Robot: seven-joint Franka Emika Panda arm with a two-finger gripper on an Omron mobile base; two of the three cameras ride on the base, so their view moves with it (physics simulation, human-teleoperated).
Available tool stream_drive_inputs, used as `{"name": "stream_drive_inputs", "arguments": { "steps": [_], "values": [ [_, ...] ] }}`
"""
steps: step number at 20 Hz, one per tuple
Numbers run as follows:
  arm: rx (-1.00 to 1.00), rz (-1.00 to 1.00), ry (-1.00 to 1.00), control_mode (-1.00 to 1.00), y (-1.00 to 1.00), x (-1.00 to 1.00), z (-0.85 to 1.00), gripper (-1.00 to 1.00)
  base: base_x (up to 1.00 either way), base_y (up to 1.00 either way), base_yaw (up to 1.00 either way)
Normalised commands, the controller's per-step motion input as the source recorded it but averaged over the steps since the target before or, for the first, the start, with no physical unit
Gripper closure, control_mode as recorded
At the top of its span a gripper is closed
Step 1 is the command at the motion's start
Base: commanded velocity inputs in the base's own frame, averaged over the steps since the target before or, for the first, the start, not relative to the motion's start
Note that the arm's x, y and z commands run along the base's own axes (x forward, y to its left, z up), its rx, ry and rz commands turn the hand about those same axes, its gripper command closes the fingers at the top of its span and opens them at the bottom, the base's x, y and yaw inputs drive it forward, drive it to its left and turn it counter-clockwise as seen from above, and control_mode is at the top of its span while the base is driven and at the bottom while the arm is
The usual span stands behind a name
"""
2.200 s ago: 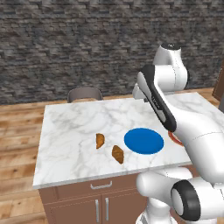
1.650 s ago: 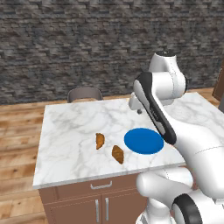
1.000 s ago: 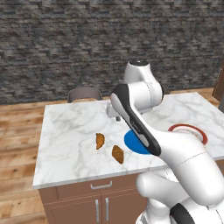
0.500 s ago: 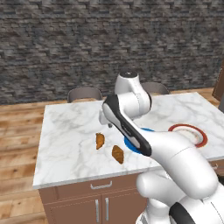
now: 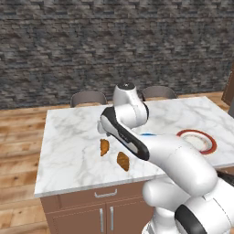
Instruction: Place the pastries on the plates.
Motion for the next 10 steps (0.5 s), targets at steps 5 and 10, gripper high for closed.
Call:
{"name": "stream_drive_inputs", "arguments": {
  "steps": [5,10],
  "values": [
    [0.00,-0.01,0.10,-1.00,0.01,0.22,-0.29,-1.00,0.00,0.00,0.00],
    [0.00,-0.03,0.11,-1.00,0.00,0.25,-0.34,-1.00,0.00,0.00,0.00]
  ]
}}
